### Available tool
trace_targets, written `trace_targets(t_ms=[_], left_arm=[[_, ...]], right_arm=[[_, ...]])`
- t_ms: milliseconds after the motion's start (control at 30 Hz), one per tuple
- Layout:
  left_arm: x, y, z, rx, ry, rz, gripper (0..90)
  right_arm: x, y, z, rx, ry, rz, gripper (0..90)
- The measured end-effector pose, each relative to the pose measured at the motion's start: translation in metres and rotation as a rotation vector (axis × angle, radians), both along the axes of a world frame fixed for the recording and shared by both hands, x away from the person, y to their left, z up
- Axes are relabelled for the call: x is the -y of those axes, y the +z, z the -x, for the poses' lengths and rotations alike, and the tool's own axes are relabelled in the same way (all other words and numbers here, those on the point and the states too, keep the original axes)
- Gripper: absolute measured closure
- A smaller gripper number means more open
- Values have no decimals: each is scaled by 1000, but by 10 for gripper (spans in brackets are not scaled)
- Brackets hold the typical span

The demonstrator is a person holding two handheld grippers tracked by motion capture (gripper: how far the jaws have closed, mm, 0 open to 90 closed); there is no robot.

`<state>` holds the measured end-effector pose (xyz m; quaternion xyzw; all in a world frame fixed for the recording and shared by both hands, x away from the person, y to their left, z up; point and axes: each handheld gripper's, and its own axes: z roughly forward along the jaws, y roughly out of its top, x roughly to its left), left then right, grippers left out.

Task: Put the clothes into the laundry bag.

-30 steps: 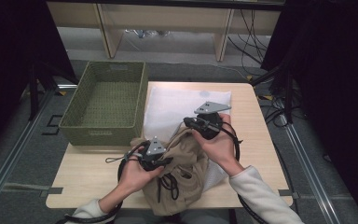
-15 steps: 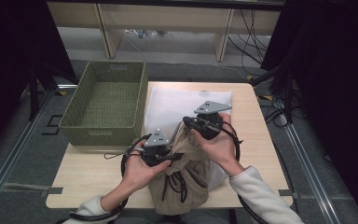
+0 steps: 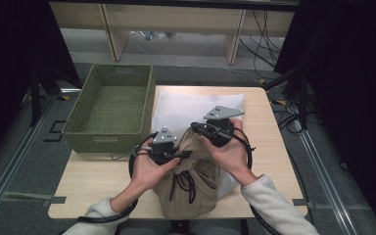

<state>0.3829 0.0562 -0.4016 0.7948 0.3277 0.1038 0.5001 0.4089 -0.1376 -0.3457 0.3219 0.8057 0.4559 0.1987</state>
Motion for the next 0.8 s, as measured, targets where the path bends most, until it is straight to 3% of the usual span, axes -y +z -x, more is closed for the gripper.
trace_targets(t_ms=[133, 200, 333, 400, 467, 533, 600, 667, 800], left_arm=[[-2, 4, -2, 18, 21, -11, 795], [-2, 2, -5, 26, 37, -36, 794], [2, -12, -15, 36, 43, -123, 788], [7, -20, -18, 28, 52, -143, 784], [11, -28, -22, 22, 60, -161, 777], [16, -33, -25, 21, 68, -173, 767], [19, -37, -28, 26, 58, -190, 747], [22, -40, -29, 43, 49, -207, 715], [24, -42, -29, 55, 9, -211, 636]], right_arm=[[0, 0, 0, -3, 0, -8, 898], [0, 0, 0, -2, 0, -7, 898], [-1, -2, 0, -15, 2, -2, 898], [-1, -4, -2, -3, 14, 4, 898], [-2, -5, -1, -36, -2, 2, 898], [-1, -7, -3, -19, 10, 12, 898], [-1, -7, -3, -38, -2, 8, 898], [0, -8, -4, -27, -3, 8, 898], [2, -7, -5, -39, -6, 13, 897]])
